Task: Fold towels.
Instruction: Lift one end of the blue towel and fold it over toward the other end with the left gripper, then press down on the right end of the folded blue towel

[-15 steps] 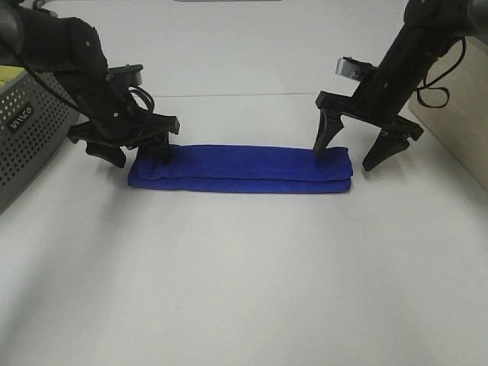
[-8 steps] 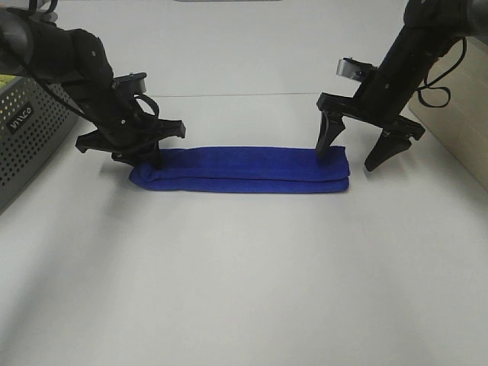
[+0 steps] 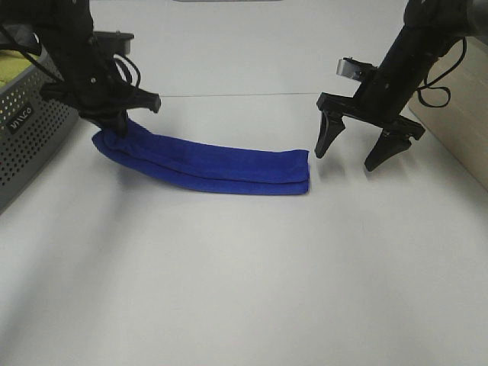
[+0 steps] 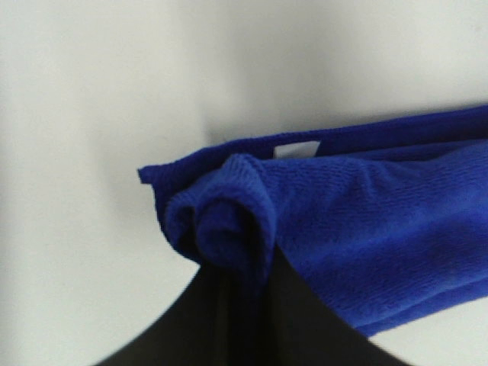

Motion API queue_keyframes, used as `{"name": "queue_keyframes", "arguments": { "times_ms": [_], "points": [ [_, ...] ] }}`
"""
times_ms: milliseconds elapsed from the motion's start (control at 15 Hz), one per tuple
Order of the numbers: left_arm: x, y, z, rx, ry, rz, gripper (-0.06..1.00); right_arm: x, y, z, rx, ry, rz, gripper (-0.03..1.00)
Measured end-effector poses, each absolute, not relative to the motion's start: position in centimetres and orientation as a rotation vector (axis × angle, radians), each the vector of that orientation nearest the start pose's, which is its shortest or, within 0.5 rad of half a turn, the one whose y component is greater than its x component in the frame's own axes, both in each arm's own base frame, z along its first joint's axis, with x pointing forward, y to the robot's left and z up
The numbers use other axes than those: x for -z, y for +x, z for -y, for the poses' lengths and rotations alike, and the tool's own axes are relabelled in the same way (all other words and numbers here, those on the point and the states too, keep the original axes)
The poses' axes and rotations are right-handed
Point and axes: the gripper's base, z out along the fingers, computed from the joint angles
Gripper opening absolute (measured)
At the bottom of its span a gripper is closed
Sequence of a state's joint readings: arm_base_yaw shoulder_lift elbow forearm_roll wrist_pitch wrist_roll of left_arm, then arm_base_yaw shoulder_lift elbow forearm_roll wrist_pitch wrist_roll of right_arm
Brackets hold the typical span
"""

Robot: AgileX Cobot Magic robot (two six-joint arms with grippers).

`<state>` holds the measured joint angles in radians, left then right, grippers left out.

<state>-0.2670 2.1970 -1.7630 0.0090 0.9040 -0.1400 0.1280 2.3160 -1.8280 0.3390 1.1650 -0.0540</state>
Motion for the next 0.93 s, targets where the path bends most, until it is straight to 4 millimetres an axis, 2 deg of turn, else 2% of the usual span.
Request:
{"name": "queue_keyframes", "arguments": {
  "times_ms": [133,200,333,467,600,800,867,933],
  "points": [
    [-20.7,45.6,13.2,0.168,0.167,-2.796,0.06,-14.0,45.4,-8.7,-0.488,-0.074,-3.109,0.84],
    [-21.1,45.6,13.7,0.214,0.161,-2.797,0.06,-14.0,45.4,-8.7,-0.488,-0.074,-3.109,0.84],
    [-22.5,45.1,16.5,0.447,0.147,-2.78,0.06,-14.0,45.4,-8.7,-0.488,-0.074,-3.109,0.84],
    [-22.8,44.4,19.7,0.667,0.122,-2.753,0.06,-14.0,45.4,-8.7,-0.489,-0.075,-3.11,0.84],
    [-21.6,44.3,22.3,0.797,0.086,-2.723,0.06,-14.0,45.4,-8.7,-0.489,-0.078,-3.11,0.84],
    [-18.0,44.4,25.4,0.882,0.035,-2.723,0.06,-14.0,45.4,-8.7,-0.489,-0.078,-3.11,0.83],
    [-17.0,44.3,25.9,0.887,0.014,-2.737,0.08,-14.0,45.4,-8.7,-0.489,-0.078,-3.11,0.83],
    [-16.3,44.3,26.2,0.902,-0.039,-2.747,0.14,-14.0,45.4,-8.7,-0.489,-0.078,-3.11,0.83]
  ]
}}
